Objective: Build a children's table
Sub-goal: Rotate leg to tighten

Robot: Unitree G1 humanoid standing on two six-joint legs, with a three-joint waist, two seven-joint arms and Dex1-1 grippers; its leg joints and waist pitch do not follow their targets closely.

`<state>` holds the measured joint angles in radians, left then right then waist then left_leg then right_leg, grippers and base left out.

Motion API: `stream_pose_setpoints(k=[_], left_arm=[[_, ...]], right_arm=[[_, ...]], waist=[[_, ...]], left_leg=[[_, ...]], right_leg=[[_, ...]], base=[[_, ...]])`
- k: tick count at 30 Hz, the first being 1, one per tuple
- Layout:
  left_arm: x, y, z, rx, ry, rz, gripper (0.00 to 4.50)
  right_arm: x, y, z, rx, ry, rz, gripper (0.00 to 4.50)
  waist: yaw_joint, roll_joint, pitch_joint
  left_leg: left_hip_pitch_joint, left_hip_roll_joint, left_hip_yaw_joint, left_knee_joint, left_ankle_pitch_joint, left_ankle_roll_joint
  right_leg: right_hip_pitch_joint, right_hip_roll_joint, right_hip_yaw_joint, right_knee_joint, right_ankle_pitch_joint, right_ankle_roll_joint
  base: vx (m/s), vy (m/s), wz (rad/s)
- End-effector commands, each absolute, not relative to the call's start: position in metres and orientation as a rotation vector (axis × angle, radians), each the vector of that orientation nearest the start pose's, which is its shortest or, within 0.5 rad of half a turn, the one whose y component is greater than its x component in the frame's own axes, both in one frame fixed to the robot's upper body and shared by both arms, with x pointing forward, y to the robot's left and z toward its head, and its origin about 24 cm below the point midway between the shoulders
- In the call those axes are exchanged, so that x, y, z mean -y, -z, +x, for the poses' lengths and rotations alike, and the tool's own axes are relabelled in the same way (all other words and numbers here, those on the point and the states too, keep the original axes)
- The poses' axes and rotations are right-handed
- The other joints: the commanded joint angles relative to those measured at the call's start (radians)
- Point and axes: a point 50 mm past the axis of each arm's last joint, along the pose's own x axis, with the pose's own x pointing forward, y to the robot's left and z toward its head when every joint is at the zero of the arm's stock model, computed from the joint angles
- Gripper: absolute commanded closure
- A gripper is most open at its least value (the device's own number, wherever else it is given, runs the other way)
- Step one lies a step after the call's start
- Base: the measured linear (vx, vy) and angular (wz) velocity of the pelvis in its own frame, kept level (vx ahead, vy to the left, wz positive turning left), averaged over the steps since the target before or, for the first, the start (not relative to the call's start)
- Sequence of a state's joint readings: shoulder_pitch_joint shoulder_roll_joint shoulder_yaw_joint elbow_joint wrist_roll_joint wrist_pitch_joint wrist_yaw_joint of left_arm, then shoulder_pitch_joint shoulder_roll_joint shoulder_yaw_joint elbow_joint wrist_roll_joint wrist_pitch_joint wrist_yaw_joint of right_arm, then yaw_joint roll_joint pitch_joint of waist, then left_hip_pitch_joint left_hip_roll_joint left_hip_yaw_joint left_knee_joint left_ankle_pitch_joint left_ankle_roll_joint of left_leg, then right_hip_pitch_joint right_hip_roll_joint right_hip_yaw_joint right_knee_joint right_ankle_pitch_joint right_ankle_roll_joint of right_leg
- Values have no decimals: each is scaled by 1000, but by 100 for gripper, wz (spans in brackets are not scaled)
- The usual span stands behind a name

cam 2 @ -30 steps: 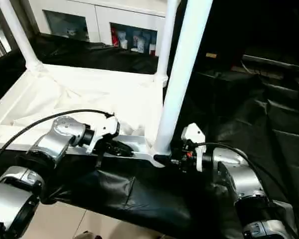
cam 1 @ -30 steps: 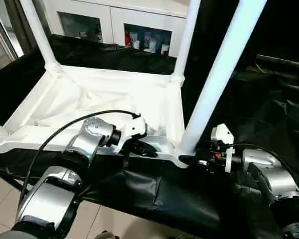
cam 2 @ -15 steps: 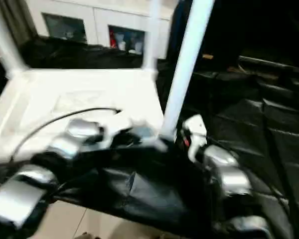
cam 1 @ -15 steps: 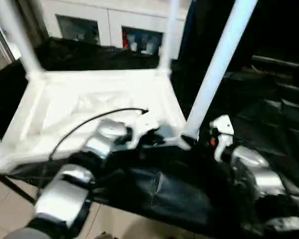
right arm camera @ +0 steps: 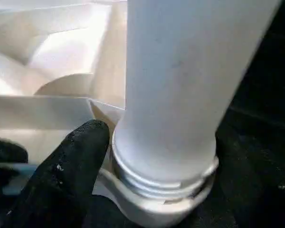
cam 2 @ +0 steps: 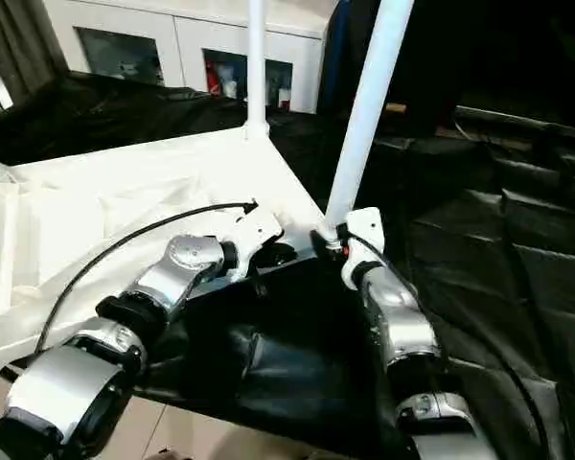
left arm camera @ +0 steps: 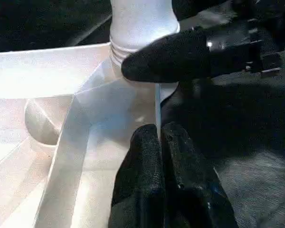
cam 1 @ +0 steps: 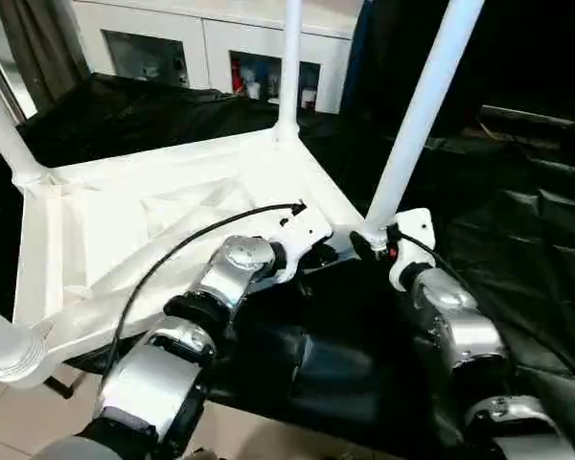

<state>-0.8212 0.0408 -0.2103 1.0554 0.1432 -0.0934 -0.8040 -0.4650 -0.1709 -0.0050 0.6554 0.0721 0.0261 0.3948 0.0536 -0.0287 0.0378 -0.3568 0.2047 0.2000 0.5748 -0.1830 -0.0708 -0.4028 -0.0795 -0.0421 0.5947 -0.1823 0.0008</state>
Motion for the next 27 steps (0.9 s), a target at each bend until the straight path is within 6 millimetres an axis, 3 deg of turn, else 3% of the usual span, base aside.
stream_pose_setpoints(k=[1,6,8,10,12,14,15,17,24,27], left_arm=[[-40,-49,339,-253,1244,312,450],[-60,-48,335,-280,1355,326,450],[-72,-48,331,-300,1431,308,450],[-78,-49,330,-307,1458,294,450],[-83,-50,329,-314,1478,279,450],[-86,-50,329,-321,1486,275,450],[-91,-49,328,-330,1499,273,450],[-100,-47,325,-361,1520,271,450],[-112,-43,323,-419,1511,386,450],[-108,-49,330,-387,1452,415,450]], right_arm=[[139,-14,322,-282,-565,-76,86],[155,-26,312,-242,-759,-74,86],[165,-32,301,-241,-915,-64,86],[168,-34,296,-250,-972,-52,86],[172,-35,291,-264,-1024,-39,86],[173,-35,290,-269,-1037,-45,86],[175,-34,289,-274,-1052,-50,86],[177,-34,287,-286,-1078,-54,86],[174,-34,287,-292,-1100,-52,86],[174,-34,288,-294,-1099,-69,86]], waist=[[3,-12,-50],[6,-10,-55],[12,-12,-58],[15,-10,-56],[19,-10,-54],[19,-10,-51],[21,-9,-49],[24,-9,-49],[34,-11,-52],[34,-13,-49]], left_leg=[[5,22,-12,-63,-237,61],[1,25,-11,-58,-180,95],[0,29,-10,-53,-143,129],[0,31,-6,-52,-133,144],[1,33,-4,-50,-151,140],[2,34,-4,-53,-183,122],[3,35,-5,-55,-208,96],[5,36,-6,-57,-216,82],[3,36,-6,-56,-175,77],[4,35,-7,-58,-199,69]], right_leg=[[40,-57,34,-82,-259,-188],[50,-57,32,-65,-111,-239],[57,-58,33,-51,-10,-272],[54,-52,30,-47,25,-292],[53,-54,28,-48,-3,-297],[49,-57,28,-55,-72,-291],[47,-59,29,-61,-142,-275],[45,-58,30,-63,-176,-264],[46,-59,31,-54,-106,-265],[44,-61,31,-60,-163,-249]], base=[[0,0,0],[0,0,0],[0,0,0],[0,0,0],[0,0,0],[0,0,0],[0,0,0],[0,0,0],[0,0,0],[0,0,0]])
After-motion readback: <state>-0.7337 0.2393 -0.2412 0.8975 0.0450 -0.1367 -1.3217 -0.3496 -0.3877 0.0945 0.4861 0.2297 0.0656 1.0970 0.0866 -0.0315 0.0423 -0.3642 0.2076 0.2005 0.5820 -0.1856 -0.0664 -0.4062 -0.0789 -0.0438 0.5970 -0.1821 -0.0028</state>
